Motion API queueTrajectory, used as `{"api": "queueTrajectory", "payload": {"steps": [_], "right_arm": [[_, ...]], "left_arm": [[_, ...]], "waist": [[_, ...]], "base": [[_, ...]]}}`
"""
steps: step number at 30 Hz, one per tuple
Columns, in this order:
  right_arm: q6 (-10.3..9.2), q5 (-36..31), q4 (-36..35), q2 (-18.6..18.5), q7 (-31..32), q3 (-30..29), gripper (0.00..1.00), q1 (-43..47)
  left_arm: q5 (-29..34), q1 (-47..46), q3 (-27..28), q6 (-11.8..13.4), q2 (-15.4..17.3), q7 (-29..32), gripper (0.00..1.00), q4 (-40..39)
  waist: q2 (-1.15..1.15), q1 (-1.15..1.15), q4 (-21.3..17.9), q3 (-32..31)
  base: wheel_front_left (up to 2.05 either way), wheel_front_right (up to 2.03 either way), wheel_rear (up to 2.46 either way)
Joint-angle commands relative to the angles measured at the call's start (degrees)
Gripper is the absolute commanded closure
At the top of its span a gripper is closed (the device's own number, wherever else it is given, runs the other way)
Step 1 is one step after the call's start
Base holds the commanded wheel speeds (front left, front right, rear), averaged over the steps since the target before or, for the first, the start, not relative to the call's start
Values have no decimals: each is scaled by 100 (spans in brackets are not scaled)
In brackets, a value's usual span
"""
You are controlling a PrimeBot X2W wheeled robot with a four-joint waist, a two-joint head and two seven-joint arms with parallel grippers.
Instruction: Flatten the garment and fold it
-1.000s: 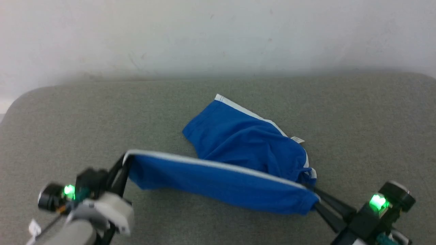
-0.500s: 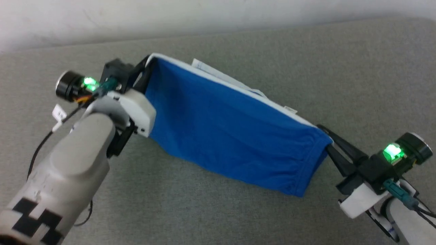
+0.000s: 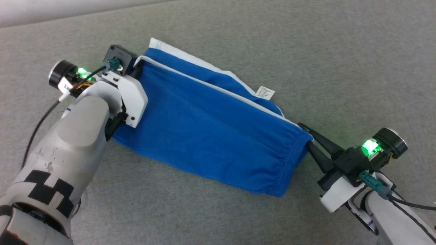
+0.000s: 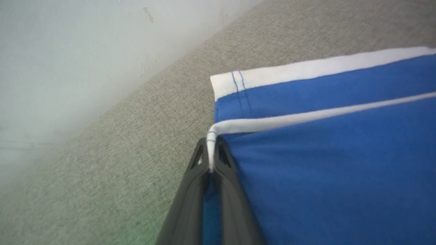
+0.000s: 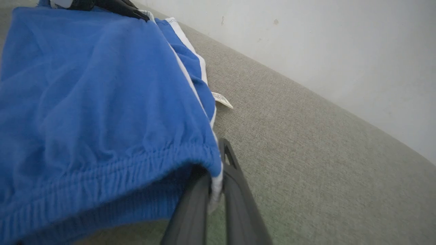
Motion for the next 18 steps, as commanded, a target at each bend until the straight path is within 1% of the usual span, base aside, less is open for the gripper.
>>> {"api": "queueTrajectory", "payload": {"steps": [1,2,3,4,5,6,9,13,16,18], "right_arm": [[-13,28,-17,31,-26,-38,63,-63],[-13,9,-58,53,-26,-95,2,-55],[-13,-30,-130,75,-26,-176,0,-33],[-13,-51,-221,100,-26,-258,0,19],[-13,-71,-324,114,-26,-347,0,93],[-13,-96,-435,112,-26,-438,0,187],[-13,-185,-820,57,-26,-732,0,548],[-13,-333,-1286,49,-26,-1246,0,1093],[-13,-410,-1557,106,-26,-1552,0,1395],[-13,-459,-1691,194,-26,-1698,0,1534]], "left_arm": [[-18,43,-93,-63,-56,30,100,168],[-17,25,-124,-79,-67,-11,100,237],[-16,6,-156,-93,-76,-46,100,298],[-17,-20,-188,-105,-83,-71,84,352],[-10,-60,-222,-114,-86,-117,16,385],[-18,-104,-237,-121,-90,-185,0,401],[-48,-256,-314,-137,-55,-236,0,431],[-75,-526,-519,-144,96,-207,0,274],[-267,-679,-767,-145,240,158,0,20],[-517,-735,-989,-146,340,611,0,-234]], "waist": [[-1,0,-90,-41],[-1,0,-84,-94],[-1,0,-73,-153],[-1,0,-54,-218],[-1,0,-31,-293],[-1,0,-3,-376],[-1,0,82,-614],[-1,0,162,-891],[-1,0,194,-1018],[-1,0,204,-1069]], "base": [[0,0,0],[0,0,0],[0,0,0],[0,0,0],[0,0,0],[0,0,0],[0,0,0],[0,0,0],[0,0,0],[0,0,0]]}}
